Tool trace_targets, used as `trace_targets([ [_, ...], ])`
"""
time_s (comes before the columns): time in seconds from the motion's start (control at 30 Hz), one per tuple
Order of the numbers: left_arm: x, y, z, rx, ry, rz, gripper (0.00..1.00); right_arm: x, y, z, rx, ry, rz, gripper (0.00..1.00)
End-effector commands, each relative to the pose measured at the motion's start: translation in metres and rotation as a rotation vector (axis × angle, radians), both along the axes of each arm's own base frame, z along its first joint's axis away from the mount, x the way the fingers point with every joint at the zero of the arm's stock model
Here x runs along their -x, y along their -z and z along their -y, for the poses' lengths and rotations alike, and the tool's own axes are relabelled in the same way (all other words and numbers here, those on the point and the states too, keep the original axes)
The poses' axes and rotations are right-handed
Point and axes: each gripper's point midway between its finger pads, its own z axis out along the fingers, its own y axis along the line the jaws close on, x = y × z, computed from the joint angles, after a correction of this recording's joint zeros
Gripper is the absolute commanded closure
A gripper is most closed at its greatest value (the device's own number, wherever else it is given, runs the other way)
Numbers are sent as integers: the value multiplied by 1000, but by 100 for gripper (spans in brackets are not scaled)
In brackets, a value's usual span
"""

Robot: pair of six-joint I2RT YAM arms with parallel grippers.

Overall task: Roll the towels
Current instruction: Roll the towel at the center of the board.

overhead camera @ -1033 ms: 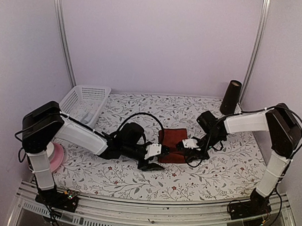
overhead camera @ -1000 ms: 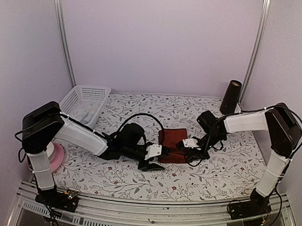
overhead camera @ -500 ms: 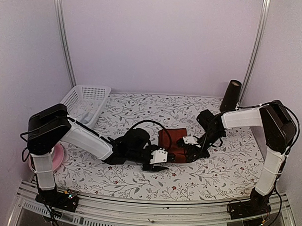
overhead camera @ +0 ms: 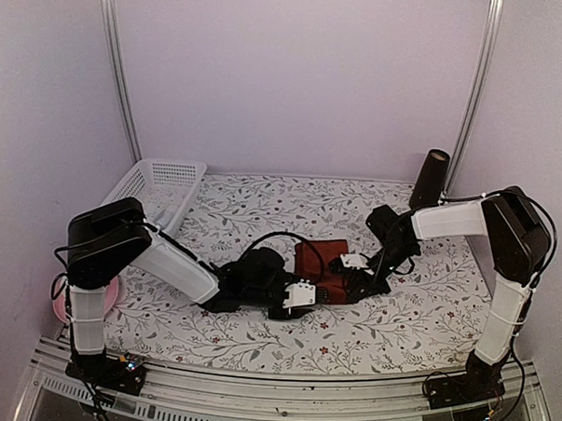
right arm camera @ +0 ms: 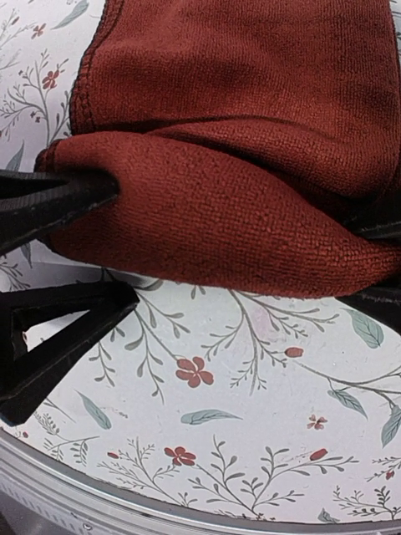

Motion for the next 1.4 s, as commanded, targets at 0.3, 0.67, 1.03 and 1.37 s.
trace_targets([
  [0.3, -18, 27, -6, -75, -125, -13, 81, -2, 11, 14, 87, 25, 0, 69],
  [0.67, 0, 28, 7, -89, -85, -220, 100, -30, -50, 20, -40, 88, 425, 33],
  [1.03, 4, 15, 15, -47, -65, -495, 100, 9, -51, 15, -142, -43, 533, 25],
  [1.37, 2, 16, 12, -32, -59, -648, 99, 4, -32, 15, -100, -23, 525, 26],
])
